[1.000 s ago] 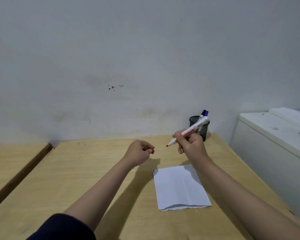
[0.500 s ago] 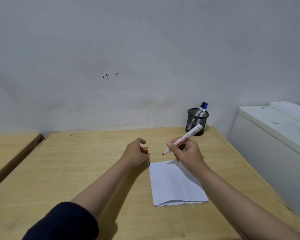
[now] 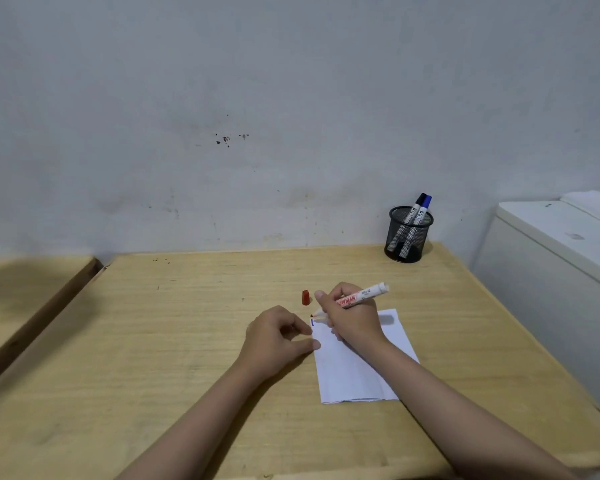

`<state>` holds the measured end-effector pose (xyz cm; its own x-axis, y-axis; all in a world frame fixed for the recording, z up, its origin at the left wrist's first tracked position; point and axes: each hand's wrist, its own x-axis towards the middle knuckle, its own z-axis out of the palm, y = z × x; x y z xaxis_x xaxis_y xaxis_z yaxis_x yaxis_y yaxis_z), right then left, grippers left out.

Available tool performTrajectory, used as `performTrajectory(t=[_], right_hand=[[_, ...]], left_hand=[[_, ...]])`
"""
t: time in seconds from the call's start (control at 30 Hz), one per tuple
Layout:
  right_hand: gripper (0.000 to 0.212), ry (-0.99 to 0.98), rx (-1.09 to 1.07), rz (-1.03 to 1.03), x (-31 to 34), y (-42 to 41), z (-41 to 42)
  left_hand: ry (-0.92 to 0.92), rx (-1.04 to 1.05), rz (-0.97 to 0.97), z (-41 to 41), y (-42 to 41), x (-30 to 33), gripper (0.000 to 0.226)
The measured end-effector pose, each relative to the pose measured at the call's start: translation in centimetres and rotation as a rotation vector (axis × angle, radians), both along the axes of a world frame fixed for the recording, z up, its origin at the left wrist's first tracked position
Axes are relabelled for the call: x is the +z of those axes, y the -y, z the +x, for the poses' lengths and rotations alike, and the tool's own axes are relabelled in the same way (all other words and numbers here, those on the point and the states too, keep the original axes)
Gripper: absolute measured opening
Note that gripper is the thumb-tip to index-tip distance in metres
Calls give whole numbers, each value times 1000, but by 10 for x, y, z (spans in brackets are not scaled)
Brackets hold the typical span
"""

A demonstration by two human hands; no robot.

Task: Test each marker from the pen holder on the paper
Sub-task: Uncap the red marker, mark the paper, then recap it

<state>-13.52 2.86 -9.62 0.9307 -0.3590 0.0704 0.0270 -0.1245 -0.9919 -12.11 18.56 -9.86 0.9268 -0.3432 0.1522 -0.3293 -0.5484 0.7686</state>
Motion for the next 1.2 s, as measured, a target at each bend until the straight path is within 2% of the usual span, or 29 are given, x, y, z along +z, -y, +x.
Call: performTrajectory(t=[0.33,0.7,1.07,1.2], right_hand=[[36,71,-70,-134,-11,2,0],[33,-9,-75,-216,-14,2,5],[30,-22,-55,-169,-10,2,5],[30,17,-82,-56,-10,4,3]], left_hand=[[136,-60,138,3,-1,-13,25],[138,-49,111,5,-1,-15,24],[156,-38,99,5,0,-15,18],[156,-38,99,7,1,-16,18]])
